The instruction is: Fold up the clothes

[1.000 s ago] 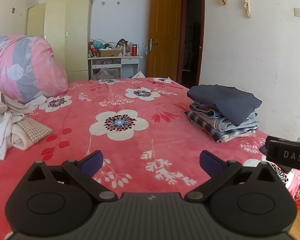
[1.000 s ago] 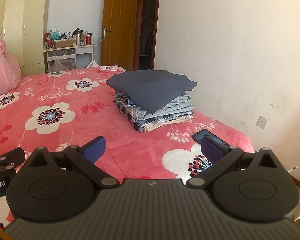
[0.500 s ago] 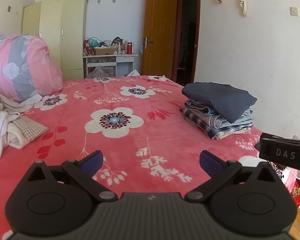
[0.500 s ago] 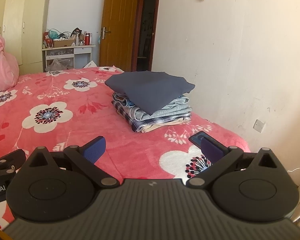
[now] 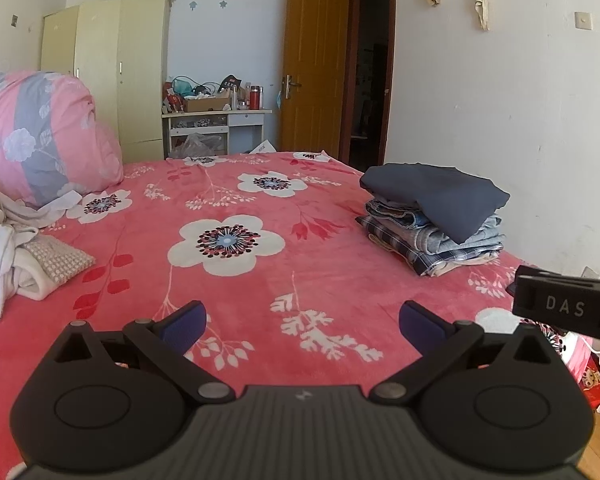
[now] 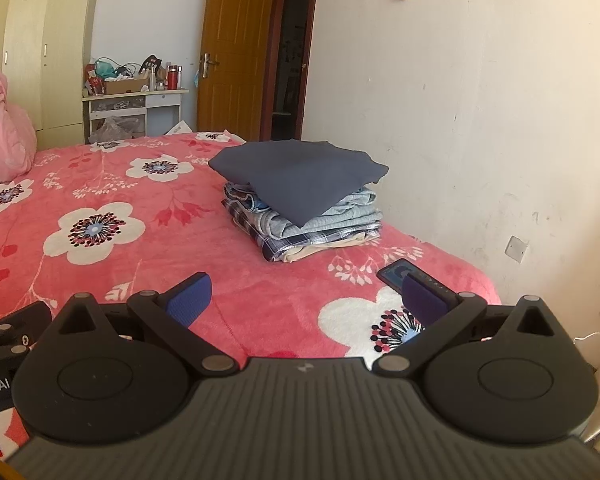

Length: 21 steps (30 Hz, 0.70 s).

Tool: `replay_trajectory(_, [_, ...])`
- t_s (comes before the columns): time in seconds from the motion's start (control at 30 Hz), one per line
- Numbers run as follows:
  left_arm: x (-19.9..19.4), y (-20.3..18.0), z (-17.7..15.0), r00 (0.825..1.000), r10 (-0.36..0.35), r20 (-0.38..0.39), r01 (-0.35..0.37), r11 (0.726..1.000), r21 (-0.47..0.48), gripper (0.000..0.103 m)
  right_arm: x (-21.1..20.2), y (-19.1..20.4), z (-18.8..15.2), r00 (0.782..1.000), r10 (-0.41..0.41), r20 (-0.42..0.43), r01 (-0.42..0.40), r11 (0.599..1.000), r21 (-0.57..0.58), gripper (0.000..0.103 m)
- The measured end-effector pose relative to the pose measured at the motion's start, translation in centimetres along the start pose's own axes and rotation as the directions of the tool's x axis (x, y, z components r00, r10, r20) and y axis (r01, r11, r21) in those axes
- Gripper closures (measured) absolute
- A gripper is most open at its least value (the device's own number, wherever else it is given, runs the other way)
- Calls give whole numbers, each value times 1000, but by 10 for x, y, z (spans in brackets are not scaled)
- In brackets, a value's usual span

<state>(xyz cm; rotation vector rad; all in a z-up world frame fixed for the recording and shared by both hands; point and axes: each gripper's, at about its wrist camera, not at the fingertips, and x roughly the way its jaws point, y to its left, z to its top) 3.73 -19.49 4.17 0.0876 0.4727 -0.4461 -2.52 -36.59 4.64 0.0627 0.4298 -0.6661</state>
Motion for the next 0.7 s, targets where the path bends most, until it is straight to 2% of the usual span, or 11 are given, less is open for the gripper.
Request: replay_trajectory(0.7, [0,-9,-4,1000,0,-8,0,1000,31,0,-3,-4,-4,1000,6,-7,-5,1000,29,1])
